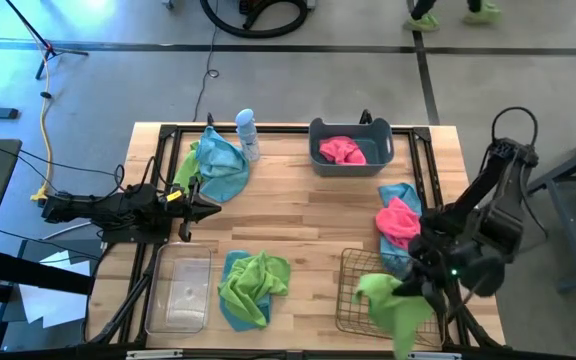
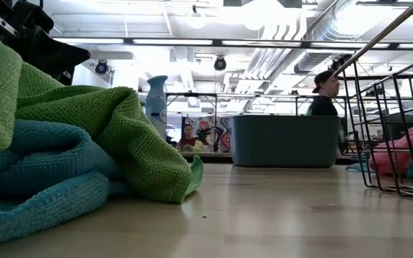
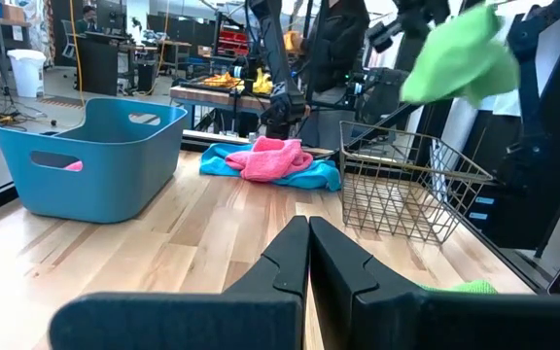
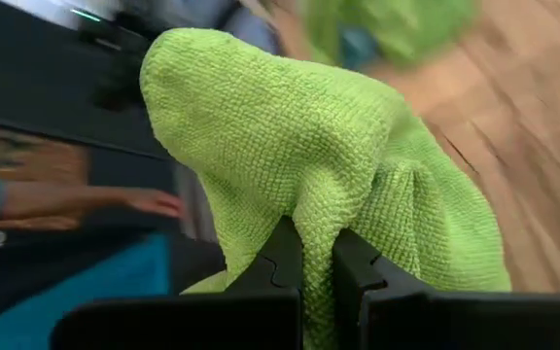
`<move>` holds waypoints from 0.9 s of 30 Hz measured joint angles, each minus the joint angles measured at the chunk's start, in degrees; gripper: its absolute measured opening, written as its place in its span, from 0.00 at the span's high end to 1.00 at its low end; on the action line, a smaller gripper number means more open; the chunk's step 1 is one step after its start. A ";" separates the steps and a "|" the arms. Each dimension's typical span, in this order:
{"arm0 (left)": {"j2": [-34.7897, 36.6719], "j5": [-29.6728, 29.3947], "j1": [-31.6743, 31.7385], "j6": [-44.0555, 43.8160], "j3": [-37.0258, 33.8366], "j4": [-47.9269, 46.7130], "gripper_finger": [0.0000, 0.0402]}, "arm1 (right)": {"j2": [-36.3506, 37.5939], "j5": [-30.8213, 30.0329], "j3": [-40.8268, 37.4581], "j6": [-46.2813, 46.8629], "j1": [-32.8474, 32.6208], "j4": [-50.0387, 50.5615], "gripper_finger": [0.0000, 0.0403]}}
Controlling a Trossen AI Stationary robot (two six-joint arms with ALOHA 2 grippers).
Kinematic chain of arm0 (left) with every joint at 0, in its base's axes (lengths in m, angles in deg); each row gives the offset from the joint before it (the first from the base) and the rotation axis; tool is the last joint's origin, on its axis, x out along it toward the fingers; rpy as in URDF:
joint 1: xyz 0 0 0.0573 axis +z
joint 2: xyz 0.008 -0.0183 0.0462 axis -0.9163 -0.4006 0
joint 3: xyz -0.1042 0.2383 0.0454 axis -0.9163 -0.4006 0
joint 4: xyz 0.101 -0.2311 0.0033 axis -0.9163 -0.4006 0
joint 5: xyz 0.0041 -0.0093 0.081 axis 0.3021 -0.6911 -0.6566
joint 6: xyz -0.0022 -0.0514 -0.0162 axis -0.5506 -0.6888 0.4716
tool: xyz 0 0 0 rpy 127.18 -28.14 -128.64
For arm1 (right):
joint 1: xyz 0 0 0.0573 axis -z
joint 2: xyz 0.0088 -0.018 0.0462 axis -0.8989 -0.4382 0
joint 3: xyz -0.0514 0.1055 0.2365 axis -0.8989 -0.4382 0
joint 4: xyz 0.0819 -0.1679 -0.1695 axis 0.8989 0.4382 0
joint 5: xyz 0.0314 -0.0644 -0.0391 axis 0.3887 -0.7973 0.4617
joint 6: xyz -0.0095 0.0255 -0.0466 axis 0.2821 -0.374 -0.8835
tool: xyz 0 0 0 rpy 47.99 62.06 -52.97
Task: Sort microfiber towel by color & place in baskets
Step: Put the top right green microfiber towel into the wire basket
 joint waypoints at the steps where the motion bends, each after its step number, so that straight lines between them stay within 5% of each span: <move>1: -0.01 0.00 0.01 0.00 0.02 -0.01 1.00 | -0.79 0.74 1.07 3.58 -1.02 4.42 1.00; 5: 0.01 0.00 0.01 0.00 0.02 -0.01 1.00 | -3.91 2.37 3.89 17.90 -4.28 17.05 1.00; 16: -0.01 0.00 0.00 0.00 0.02 0.00 1.00 | -14.22 5.57 0.47 41.73 -4.77 23.97 1.00; 27: 0.01 0.00 0.01 0.00 0.00 0.00 1.00 | -20.80 13.45 0.36 43.24 0.73 24.89 0.97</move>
